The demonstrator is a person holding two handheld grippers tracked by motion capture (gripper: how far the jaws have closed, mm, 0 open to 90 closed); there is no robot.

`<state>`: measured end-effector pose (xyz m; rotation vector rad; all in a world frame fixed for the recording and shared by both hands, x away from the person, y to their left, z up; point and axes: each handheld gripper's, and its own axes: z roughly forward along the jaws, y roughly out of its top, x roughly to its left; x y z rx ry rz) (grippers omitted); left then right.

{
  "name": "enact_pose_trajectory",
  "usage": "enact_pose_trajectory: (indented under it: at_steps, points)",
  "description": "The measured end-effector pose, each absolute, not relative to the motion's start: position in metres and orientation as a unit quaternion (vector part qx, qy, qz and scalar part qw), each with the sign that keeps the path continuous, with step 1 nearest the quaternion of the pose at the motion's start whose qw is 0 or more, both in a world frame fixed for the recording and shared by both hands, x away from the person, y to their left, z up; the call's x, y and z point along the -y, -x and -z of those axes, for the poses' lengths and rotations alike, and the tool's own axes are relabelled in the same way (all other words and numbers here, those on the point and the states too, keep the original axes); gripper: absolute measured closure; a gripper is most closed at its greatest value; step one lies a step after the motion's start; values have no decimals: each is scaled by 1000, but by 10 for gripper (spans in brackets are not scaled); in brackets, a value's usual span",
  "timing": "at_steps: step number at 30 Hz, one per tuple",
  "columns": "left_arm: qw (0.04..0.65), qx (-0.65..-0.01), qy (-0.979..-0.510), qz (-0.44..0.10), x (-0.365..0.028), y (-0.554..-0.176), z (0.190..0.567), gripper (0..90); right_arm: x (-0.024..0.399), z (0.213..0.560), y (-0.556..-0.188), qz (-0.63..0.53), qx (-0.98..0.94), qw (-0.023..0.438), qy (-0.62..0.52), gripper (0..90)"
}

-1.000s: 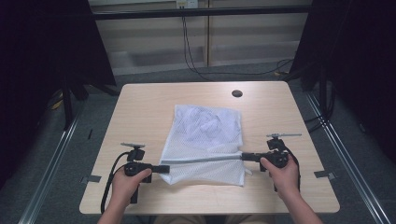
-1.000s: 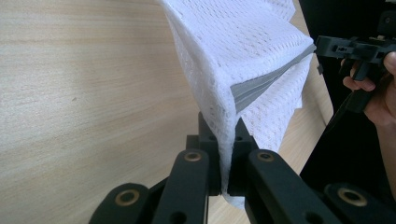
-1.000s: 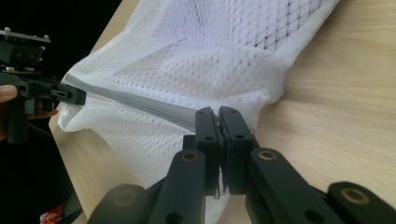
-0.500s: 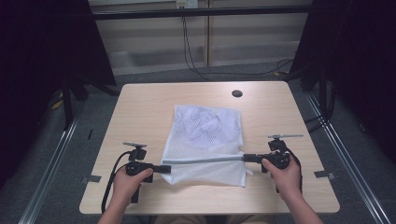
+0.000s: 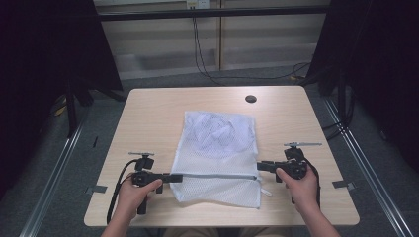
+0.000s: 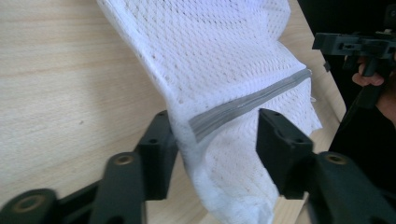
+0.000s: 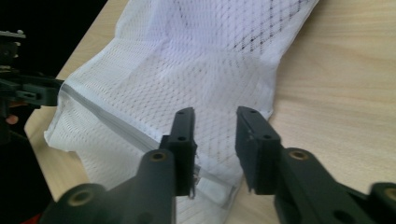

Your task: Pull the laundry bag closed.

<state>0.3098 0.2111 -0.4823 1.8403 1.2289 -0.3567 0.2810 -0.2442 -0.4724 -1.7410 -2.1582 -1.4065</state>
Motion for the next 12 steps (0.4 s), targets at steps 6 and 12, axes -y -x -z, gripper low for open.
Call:
enact_pose_trajectory:
  at_steps: [6, 12]
  points:
    - [445, -492, -740, 107, -216, -312, 480, 270, 243, 471, -282, 443, 700, -11, 561, 471]
    - [446, -488, -746, 75, -219, -314, 481, 220, 244, 471, -283, 439, 700, -32, 562, 361]
